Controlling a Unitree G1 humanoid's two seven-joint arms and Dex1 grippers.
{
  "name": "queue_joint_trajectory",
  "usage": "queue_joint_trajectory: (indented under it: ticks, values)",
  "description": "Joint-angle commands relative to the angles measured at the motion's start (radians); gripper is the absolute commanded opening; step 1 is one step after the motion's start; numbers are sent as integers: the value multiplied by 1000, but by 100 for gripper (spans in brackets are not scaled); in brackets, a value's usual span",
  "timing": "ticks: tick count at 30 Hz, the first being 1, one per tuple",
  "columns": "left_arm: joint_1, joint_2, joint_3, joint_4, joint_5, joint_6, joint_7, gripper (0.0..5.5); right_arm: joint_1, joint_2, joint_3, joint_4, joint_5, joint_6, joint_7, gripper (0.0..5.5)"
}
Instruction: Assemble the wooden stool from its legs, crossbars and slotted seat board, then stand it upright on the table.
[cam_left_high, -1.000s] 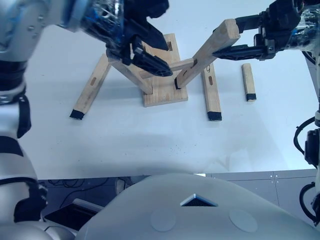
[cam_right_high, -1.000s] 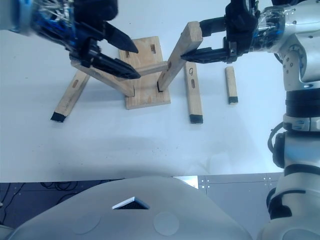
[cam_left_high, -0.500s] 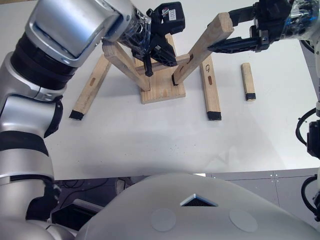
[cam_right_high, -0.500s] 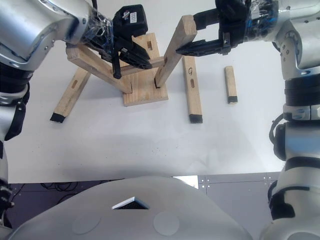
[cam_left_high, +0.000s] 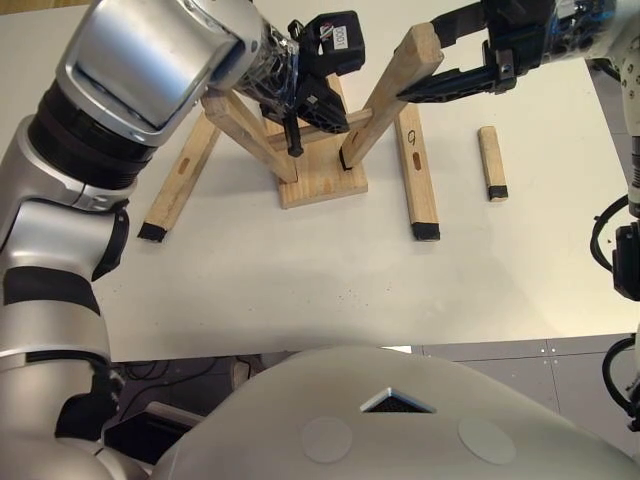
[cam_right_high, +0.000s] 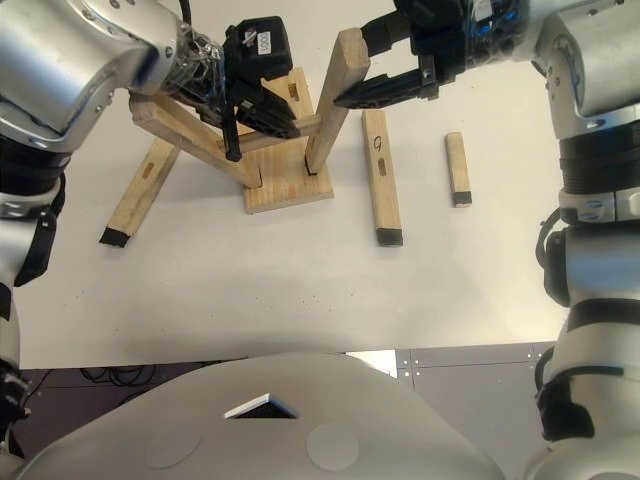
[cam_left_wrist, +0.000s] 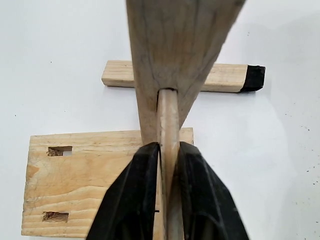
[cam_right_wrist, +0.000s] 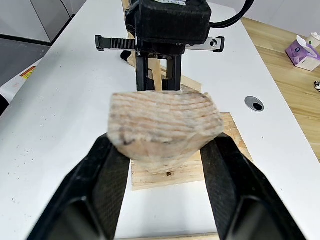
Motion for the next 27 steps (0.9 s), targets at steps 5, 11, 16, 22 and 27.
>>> queue_joint_trajectory:
  ticks: [5,11,16,22,27]
  values:
    - [79,-35,-26,4,-13,-6,-34,45,70,79,128,-38,-97,53,-13,204]
    - [-10,-72,227,51,-123,56,-62,45,94,73,180,-27,-139,72,-6,204]
    - [-129,-95,556,145,-222,124,4,45,89,47,243,-39,-167,117,33,204]
    - [-140,-94,664,166,-256,102,67,45,104,20,272,-17,-180,130,39,204]
    - [-94,6,424,22,-161,38,8,129,129,20,269,-20,-169,140,23,204]
